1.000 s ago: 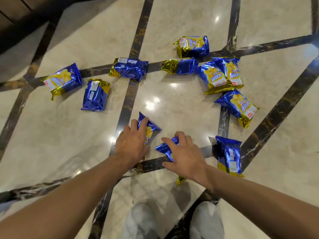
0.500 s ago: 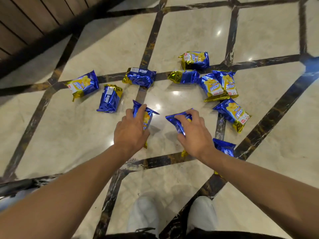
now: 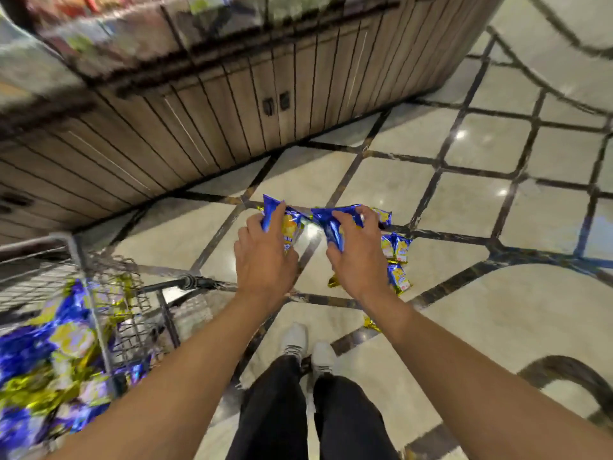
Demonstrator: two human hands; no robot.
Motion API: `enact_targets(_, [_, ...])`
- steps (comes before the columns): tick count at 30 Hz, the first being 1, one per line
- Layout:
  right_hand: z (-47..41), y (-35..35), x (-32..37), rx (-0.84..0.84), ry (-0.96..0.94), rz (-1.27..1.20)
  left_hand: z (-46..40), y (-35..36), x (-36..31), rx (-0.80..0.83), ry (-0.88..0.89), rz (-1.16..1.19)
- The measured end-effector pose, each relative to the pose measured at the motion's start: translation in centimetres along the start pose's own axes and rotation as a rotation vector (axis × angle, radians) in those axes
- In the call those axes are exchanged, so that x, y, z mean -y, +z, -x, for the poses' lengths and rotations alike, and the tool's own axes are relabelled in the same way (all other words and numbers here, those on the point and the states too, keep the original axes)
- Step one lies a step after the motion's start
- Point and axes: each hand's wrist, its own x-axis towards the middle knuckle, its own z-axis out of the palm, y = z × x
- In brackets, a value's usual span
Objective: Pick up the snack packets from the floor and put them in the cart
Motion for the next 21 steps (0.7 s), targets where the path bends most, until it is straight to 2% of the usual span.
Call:
enact_targets(4, [1.9, -4.6, 9.2, 0.003, -0.116, -0.09, 4.3, -9.7, 0.6, -0.106, -0.174, 0.056])
enact_targets(8, [3.1, -4.7, 16.2, 0.079, -0.235, -0.119, 7.8, -15.0, 3.7, -0.252, -0.31, 0.112])
enact_targets(15, [9.8, -1.2, 27.7, 0.188, -0.405, -0.144, 16.9, -22.1, 12.9, -0.472, -0.549, 0.186])
enact_targets(21, [17.1, 5.8, 35.8, 0.31, -0.457, -0.122, 24.2, -26.0, 23.7, -0.494, -0.671, 0.216])
